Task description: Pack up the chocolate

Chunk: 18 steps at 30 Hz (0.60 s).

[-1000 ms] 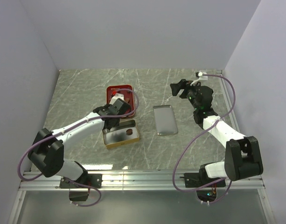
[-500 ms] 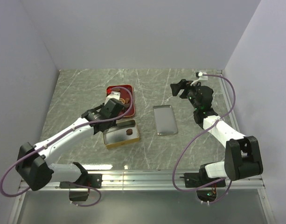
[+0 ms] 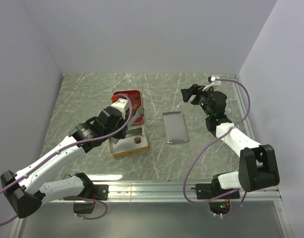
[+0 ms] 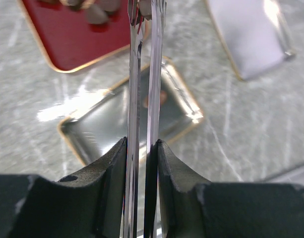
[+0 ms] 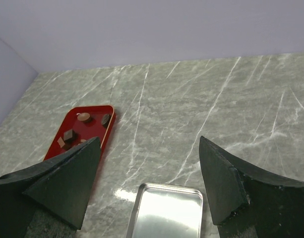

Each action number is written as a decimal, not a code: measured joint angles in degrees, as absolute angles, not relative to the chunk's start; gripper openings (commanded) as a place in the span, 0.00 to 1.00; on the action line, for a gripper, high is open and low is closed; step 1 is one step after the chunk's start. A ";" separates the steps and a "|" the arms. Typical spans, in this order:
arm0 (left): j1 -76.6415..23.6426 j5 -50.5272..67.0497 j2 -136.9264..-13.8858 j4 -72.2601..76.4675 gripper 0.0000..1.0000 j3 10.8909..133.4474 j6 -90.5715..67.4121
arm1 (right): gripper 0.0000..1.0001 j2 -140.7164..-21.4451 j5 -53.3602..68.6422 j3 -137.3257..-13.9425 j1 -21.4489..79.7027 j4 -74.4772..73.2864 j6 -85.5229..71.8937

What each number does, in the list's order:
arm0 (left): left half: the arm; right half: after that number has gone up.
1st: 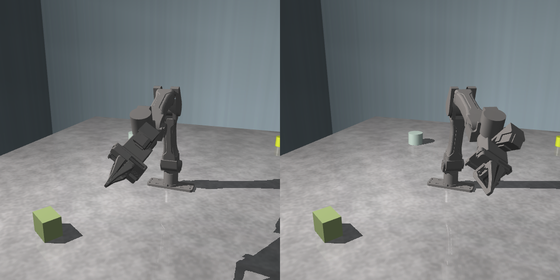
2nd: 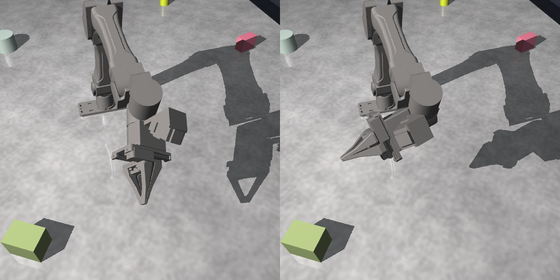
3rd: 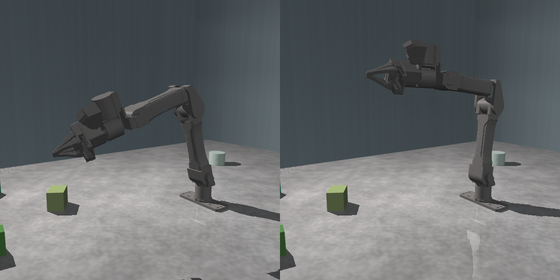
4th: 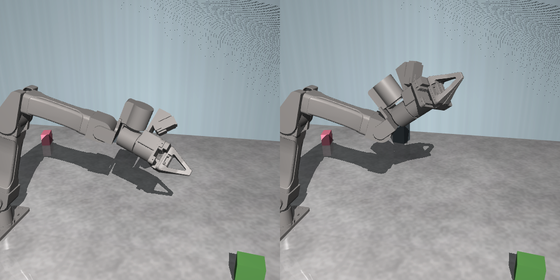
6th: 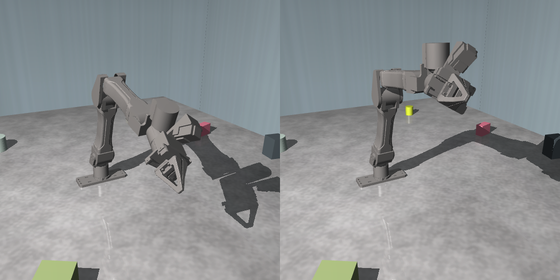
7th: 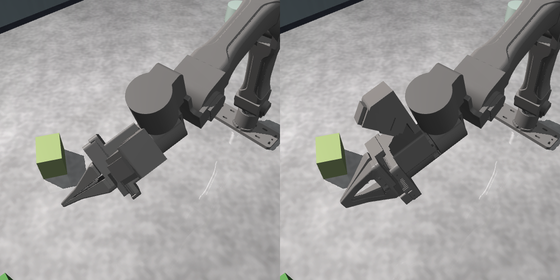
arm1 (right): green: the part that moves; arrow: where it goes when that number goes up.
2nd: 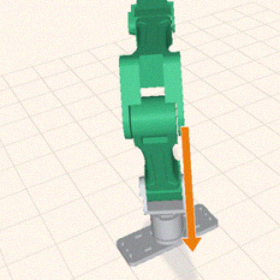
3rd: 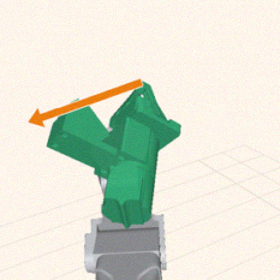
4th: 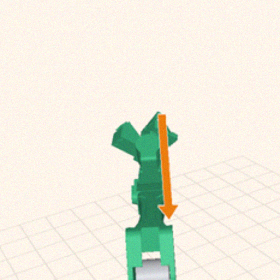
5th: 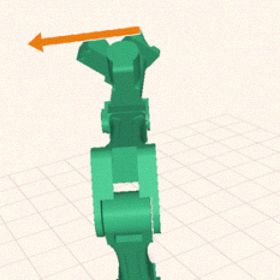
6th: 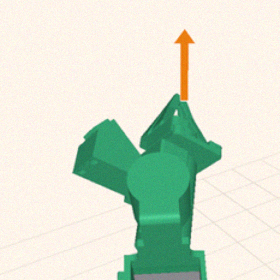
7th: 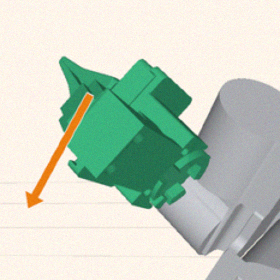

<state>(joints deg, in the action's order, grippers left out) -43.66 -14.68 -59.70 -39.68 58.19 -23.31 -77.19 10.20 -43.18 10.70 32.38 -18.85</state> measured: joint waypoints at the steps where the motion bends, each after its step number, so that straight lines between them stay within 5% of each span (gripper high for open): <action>1: -43.83 -13.52 -59.51 -39.68 0.30 58.19 -23.27 | 0.87 -77.19 10.20 -43.20 10.70 32.38 -18.85; 18: -47.16 -9.67 -55.90 -45.34 0.29 57.34 -28.84 | 0.87 -77.19 10.20 -43.20 10.70 32.36 -18.87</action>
